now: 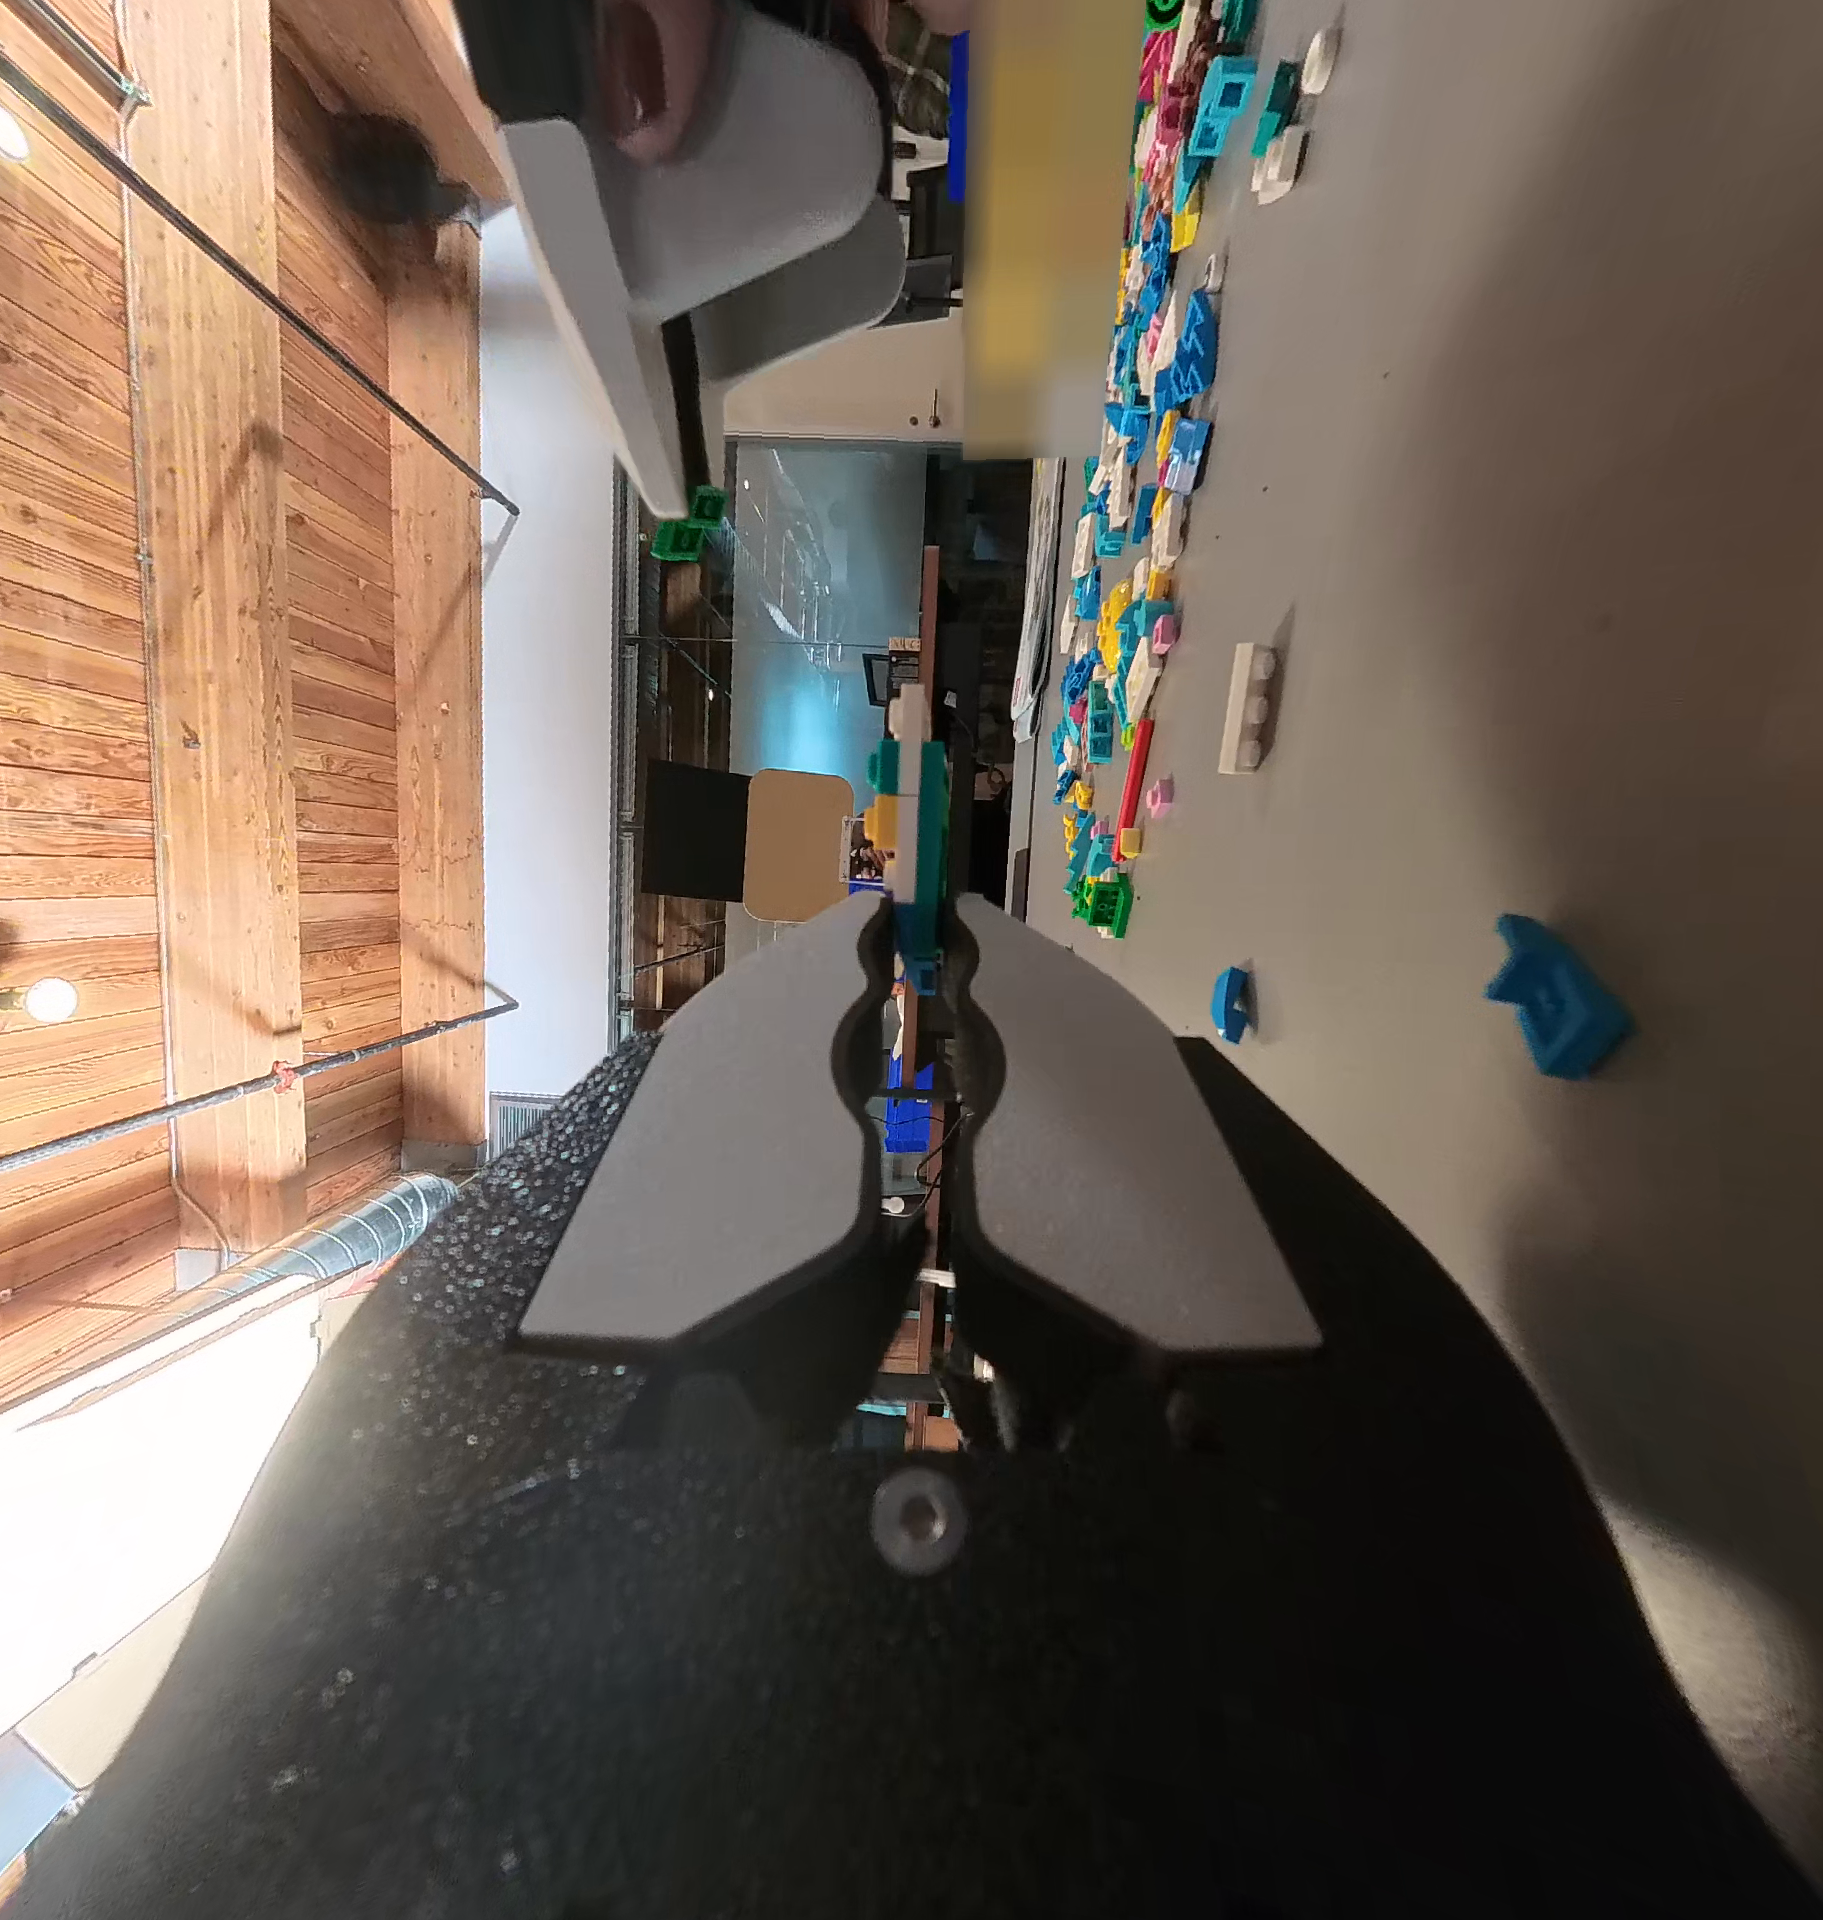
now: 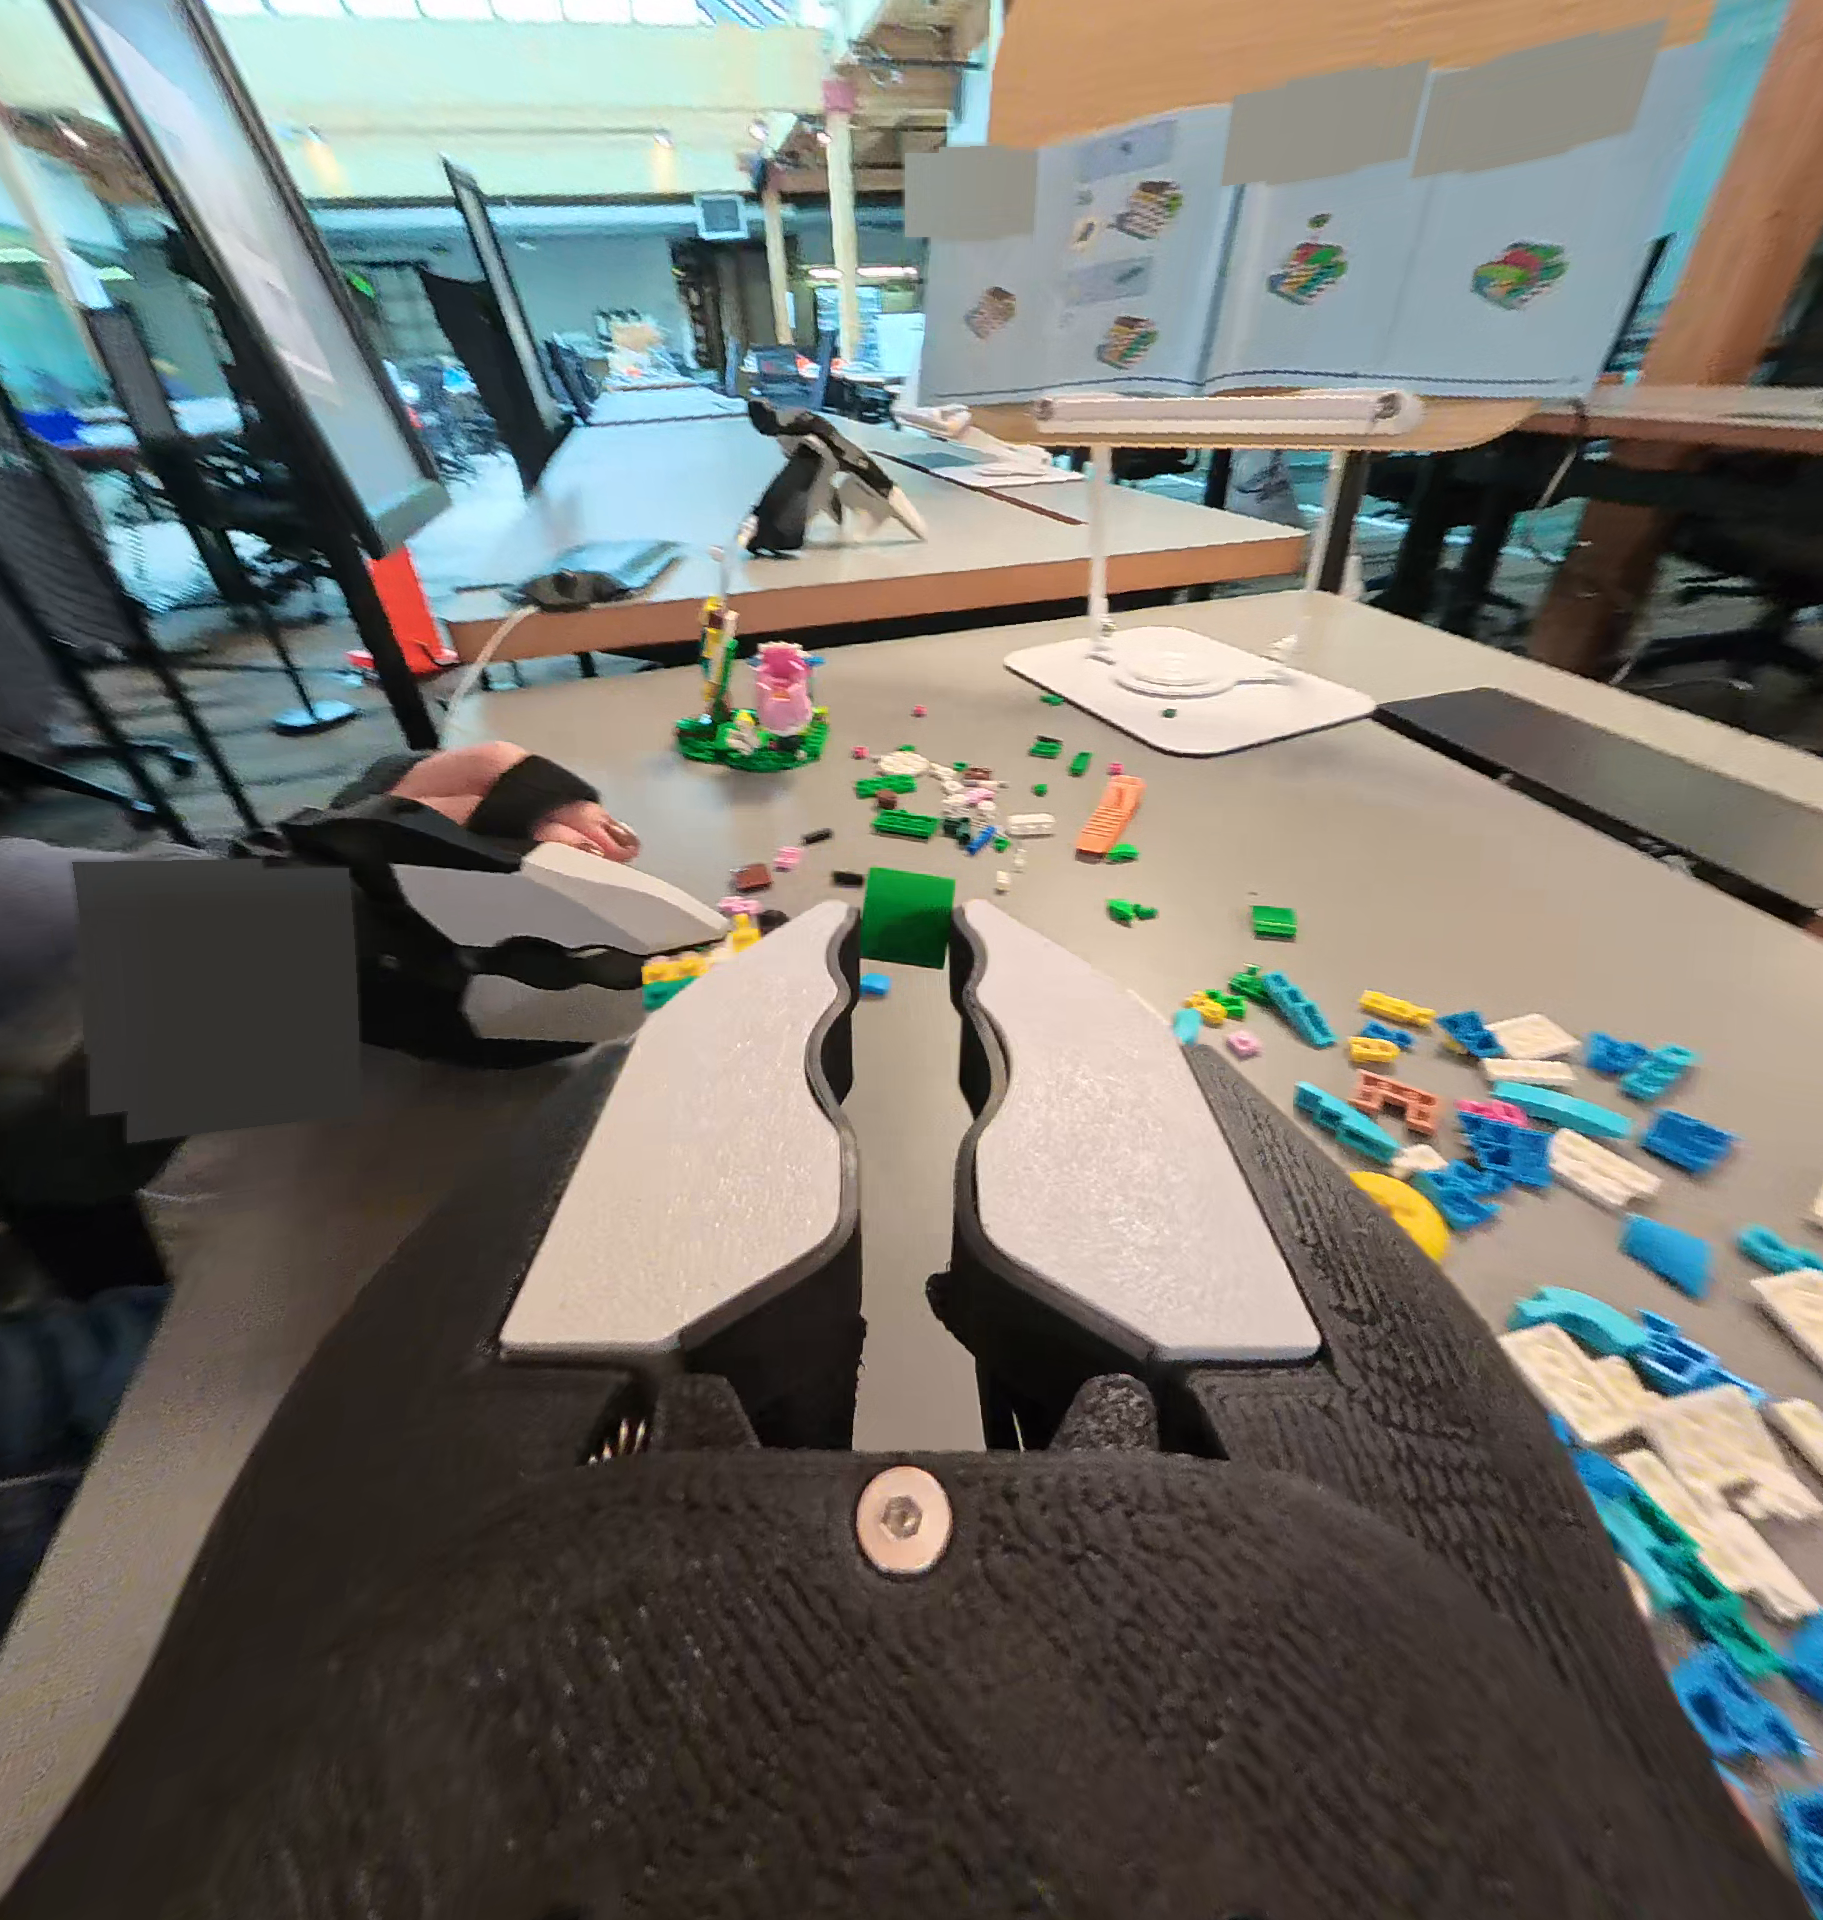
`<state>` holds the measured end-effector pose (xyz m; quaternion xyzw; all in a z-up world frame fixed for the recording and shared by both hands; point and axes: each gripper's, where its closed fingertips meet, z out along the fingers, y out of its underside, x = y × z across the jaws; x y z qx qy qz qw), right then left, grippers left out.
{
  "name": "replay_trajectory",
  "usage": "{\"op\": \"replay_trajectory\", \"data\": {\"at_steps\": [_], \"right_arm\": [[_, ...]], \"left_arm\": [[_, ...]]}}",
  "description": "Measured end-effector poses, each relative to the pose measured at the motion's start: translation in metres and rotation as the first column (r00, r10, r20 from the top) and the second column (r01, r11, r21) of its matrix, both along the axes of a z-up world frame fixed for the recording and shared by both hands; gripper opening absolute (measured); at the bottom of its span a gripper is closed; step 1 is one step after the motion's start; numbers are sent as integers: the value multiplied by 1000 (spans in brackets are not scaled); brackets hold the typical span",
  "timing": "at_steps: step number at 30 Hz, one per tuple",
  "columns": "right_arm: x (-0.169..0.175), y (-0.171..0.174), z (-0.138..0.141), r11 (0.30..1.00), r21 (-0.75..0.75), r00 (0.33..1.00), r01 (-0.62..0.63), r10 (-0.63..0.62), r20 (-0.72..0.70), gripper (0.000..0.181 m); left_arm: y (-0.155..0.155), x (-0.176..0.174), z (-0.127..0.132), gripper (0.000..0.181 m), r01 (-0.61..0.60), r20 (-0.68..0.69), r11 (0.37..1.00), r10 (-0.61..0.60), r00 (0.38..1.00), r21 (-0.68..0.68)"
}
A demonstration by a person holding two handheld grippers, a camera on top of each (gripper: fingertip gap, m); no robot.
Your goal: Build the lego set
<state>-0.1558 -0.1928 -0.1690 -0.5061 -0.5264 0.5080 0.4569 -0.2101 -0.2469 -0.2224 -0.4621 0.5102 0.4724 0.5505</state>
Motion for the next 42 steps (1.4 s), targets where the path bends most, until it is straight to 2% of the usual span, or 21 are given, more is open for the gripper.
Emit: {"op": "replay_trajectory", "data": {"at_steps": [1, 7, 15, 42], "right_arm": [[0, 1, -1, 1000, 20, 1000, 16, -16, 5, 15], [-2, 10, -10, 980, 167, 990, 110, -122, 64, 15], [-8, 6, -21, 937, 329, 979, 114, -162, 122, 15], [-13, -10, -24, 902, 426, 981, 71, -141, 136, 15]], "left_arm": [[0, 0, 0, 7, 0, 1, 1000, 0, 1000, -1], [0, 0, -1, 7, -1, 1, 1000, 1, 1000, -3], [0, -1, 0, 7, -1, 3, 1000, 1, 1000, -4], [1, -1, -1, 7, -2, -4, 1000, 2, 1000, -5]]}}
